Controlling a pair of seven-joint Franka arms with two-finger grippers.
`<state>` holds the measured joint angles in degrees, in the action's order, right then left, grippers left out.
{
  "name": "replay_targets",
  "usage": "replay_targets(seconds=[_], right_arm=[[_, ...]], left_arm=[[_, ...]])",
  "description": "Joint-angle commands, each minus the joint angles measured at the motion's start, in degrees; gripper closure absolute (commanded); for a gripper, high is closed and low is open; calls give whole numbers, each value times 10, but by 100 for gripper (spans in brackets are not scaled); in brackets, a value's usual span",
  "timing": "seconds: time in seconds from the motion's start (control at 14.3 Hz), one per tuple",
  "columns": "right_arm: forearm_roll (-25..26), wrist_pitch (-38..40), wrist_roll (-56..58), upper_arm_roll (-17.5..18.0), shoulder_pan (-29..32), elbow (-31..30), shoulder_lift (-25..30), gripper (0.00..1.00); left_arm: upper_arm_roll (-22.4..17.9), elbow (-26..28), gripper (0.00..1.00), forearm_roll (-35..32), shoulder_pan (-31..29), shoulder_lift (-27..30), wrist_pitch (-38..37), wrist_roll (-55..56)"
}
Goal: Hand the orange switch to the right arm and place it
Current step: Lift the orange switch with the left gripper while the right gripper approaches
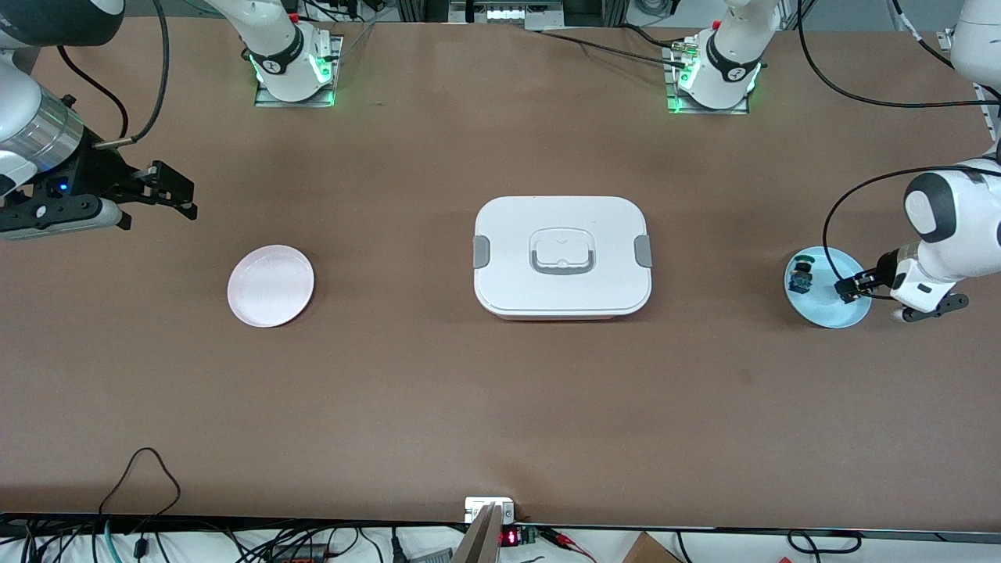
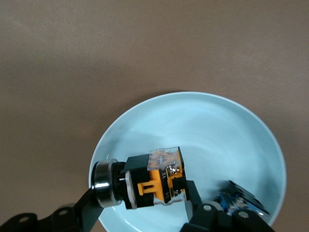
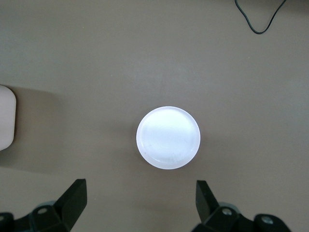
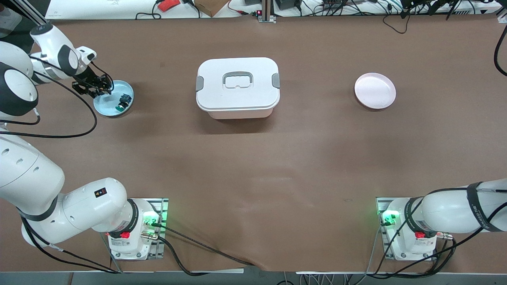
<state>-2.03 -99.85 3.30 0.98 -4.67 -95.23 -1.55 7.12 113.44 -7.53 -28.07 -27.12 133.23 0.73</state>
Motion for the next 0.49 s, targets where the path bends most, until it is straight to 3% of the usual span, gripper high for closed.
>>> replay_targets(seconds=[0.0, 0.21, 0.42], right_arm=[[5, 0, 6, 1, 1, 1, 6, 0], [-5, -3, 0, 1, 1, 2, -2, 0], [-5, -30, 5, 2, -3, 5, -3, 0]], left_arm=[[28, -57, 54, 9, 2, 13, -92, -6], [63, -137, 54, 10, 6, 14, -258, -8], [134, -168, 54, 10, 7, 14, -324, -7]])
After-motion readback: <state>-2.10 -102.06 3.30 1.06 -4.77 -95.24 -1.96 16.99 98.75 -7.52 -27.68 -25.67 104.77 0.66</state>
